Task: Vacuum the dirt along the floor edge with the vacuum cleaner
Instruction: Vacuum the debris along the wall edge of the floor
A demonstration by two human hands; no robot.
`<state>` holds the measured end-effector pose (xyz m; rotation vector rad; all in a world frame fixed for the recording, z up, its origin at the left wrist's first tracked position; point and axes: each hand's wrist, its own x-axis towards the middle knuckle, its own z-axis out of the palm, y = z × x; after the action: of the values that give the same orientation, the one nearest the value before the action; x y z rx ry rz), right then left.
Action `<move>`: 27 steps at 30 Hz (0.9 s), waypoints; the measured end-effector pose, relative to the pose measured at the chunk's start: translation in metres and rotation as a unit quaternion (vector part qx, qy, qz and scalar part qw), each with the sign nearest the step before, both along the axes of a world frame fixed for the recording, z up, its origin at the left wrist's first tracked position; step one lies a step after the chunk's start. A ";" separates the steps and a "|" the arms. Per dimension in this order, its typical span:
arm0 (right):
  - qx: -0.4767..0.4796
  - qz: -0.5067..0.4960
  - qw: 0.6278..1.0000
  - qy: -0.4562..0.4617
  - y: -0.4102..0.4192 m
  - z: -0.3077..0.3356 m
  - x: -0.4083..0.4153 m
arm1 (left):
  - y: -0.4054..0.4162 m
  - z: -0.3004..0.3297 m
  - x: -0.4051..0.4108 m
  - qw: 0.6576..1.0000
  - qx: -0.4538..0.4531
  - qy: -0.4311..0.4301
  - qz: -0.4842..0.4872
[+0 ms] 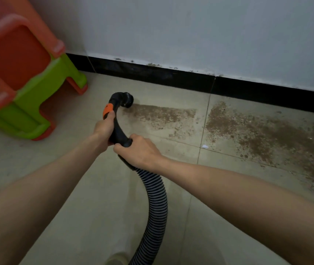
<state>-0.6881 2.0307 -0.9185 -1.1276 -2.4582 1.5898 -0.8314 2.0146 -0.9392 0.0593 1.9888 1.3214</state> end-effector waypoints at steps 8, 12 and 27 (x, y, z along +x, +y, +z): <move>0.001 0.074 0.997 -0.016 -0.035 -0.016 -0.060 | -0.055 -0.013 -0.051 0.997 -0.028 -0.003 0.075; 0.005 0.071 0.997 -0.021 -0.038 -0.023 -0.066 | -0.057 -0.018 -0.055 0.997 -0.027 -0.016 0.076; -0.005 -0.006 0.999 -0.037 -0.017 -0.020 -0.060 | -0.018 -0.017 -0.054 0.998 -0.049 -0.027 -0.009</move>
<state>-0.7477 2.0135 -0.9381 -1.2223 -2.4869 1.5877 -0.8850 1.9963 -0.9557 -0.0049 2.0001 1.1989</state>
